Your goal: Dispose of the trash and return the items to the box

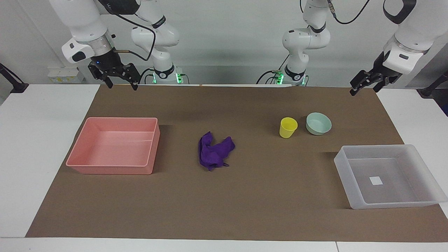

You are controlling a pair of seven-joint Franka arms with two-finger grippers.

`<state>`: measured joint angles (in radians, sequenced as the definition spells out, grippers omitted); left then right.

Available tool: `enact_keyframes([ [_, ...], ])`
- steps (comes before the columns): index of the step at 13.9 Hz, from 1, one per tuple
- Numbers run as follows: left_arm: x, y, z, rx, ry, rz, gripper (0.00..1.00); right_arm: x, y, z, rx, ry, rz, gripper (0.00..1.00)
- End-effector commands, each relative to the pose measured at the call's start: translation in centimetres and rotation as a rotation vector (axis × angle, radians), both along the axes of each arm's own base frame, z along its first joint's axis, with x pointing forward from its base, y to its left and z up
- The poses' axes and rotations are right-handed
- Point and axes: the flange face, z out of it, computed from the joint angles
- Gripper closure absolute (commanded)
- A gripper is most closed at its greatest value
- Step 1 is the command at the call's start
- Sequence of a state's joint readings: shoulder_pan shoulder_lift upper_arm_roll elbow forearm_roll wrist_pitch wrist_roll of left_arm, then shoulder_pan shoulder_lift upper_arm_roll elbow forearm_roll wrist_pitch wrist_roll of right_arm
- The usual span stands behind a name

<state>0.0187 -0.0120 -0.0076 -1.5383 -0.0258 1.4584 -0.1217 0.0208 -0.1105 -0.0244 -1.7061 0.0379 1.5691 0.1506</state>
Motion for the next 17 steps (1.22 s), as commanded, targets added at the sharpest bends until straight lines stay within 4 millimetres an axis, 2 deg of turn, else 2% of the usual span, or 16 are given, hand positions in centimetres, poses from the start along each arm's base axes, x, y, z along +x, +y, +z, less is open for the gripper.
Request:
enact_keyframes([
  [1, -0.7, 0.1, -0.1, -0.011, 0.015, -0.002, 0.0, -0.8, 0.5, -0.2, 0.015, -0.014, -0.024, 0.0],
  [5, -1.0, 1.3, -1.8, -0.012, 0.064, 0.029, 0.0, -0.7, 0.5, -1.5, 0.01, 0.016, -0.022, 0.0],
  [7, -1.1, 1.3, -4.2, -0.014, 0.112, 0.021, 0.0, 0.1, 1.1, -2.1, 0.01, -0.007, -0.012, 0.0],
  [9, -1.5, 1.8, -7.7, -0.018, 0.174, 0.033, 0.0, 1.4, 4.3, -3.9, 0.006, -0.013, 0.043, 0.0],
  [10, -2.0, 2.7, -10.2, -0.03, 0.216, 0.051, 0.0, 1.9, 5.6, -4.8, 0.005, -0.024, 0.052, 0.0],
  [11, -2.2, 3.0, -12.2, -0.036, 0.208, 0.043, 0.0, 2.4, 6.2, -5.6, 0.005, -0.045, 0.037, 0.0],
  [12, -2.8, 3.4, -13.6, -0.04, 0.182, 0.029, 0.0, 2.8, 6.6, -7.1, 0.006, -0.063, 0.017, 0.0],
  [15, -6.2, 5.6, -17.8, -0.067, 0.157, 0.027, 0.0, 4.5, 12.2, -13.6, 0.015, -0.108, 0.01, 0.0],
  [17, -8.3, 6.4, -21.5, -0.118, 0.149, 0.007, 0.0, 5.4, 15.7, -16.7, 0.023, -0.125, 0.018, 0.0],
])
